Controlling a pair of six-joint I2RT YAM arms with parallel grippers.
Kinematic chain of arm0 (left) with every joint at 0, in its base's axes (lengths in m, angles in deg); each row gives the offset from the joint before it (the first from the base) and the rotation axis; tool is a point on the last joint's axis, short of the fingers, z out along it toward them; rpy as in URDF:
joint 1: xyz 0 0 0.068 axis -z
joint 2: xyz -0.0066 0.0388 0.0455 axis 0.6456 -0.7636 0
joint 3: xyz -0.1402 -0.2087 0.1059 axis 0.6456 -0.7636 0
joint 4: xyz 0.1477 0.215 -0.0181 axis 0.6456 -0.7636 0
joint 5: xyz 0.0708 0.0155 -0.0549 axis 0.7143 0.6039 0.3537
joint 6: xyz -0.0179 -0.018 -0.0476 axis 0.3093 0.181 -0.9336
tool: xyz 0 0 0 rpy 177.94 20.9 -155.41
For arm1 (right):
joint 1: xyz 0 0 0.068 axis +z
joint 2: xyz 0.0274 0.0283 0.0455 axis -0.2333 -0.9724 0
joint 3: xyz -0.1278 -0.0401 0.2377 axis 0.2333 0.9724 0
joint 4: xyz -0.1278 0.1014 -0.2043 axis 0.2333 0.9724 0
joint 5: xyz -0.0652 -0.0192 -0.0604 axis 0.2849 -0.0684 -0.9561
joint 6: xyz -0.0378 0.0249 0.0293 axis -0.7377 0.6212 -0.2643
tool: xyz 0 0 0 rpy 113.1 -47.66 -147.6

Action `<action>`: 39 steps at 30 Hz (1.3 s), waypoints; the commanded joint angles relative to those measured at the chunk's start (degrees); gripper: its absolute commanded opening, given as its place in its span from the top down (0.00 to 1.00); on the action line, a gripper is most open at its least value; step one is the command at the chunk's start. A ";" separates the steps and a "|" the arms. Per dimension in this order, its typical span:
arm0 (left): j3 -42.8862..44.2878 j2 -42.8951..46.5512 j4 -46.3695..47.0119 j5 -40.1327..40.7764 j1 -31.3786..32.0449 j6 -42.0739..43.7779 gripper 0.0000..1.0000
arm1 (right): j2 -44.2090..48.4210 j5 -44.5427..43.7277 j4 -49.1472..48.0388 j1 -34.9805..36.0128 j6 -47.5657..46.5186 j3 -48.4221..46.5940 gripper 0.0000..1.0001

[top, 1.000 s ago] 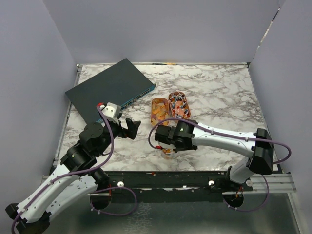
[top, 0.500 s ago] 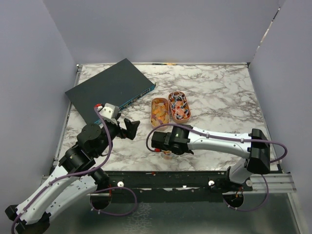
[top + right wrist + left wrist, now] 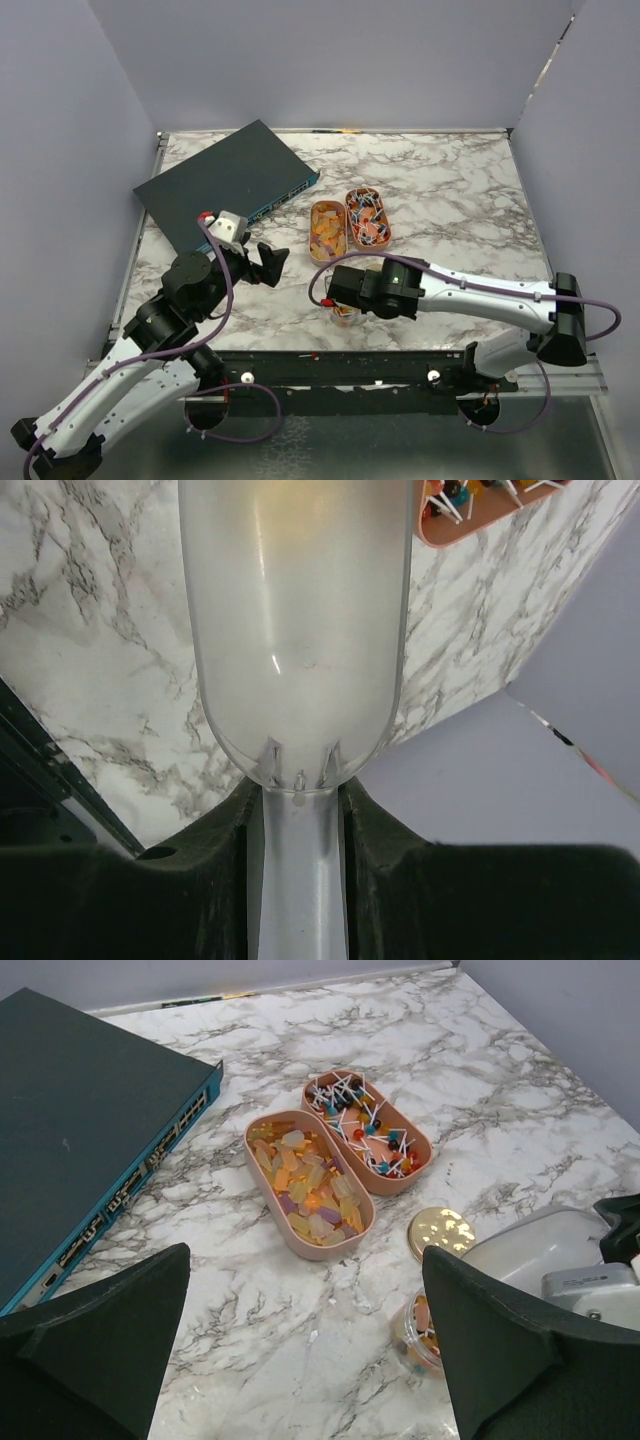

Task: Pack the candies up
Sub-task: Place the fake candies in the packing bottle, then adjust the spatula.

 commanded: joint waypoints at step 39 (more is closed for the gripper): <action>-0.43 -11.84 2.86 -17.00 -0.08 -2.95 0.01 | 30.85 20.67 -49.79 0.33 -0.92 21.62 0.99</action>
